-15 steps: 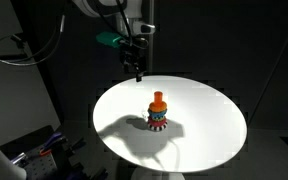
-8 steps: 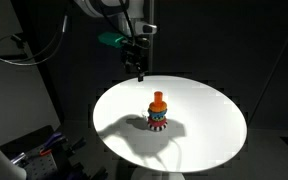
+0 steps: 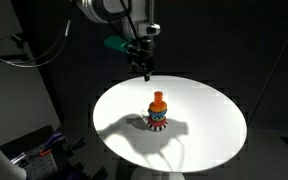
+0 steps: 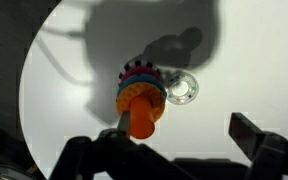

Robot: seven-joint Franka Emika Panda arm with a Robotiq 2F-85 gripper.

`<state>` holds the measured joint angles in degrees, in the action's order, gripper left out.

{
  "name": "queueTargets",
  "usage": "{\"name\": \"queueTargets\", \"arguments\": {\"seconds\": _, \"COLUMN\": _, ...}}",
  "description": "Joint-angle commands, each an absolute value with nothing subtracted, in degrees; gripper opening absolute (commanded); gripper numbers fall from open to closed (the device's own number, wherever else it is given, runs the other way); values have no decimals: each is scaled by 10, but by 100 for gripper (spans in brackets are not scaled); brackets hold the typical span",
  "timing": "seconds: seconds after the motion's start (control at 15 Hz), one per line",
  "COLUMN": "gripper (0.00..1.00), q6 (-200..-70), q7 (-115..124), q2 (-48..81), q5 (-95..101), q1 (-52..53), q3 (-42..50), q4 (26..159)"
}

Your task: Move the rod to the let and then put the colorless ring around the orange rod

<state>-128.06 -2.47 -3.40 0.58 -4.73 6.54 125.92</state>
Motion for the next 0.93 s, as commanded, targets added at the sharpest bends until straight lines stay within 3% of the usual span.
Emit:
{"name": "queueTargets", "arguments": {"seconds": 0.0, "gripper": 100, "q6": -1314, "q7": -20, "q2": 11, "q5": -2, "q1": -53, "q3": 65, "q4": 1230}}
{"name": "queueTargets", "arguments": {"seconds": 0.87, "gripper": 100, "q6": -1389, "q7": -10, "q2": 140, "q5": 12, "q1": -68, "q3": 73, "q4": 1168}}
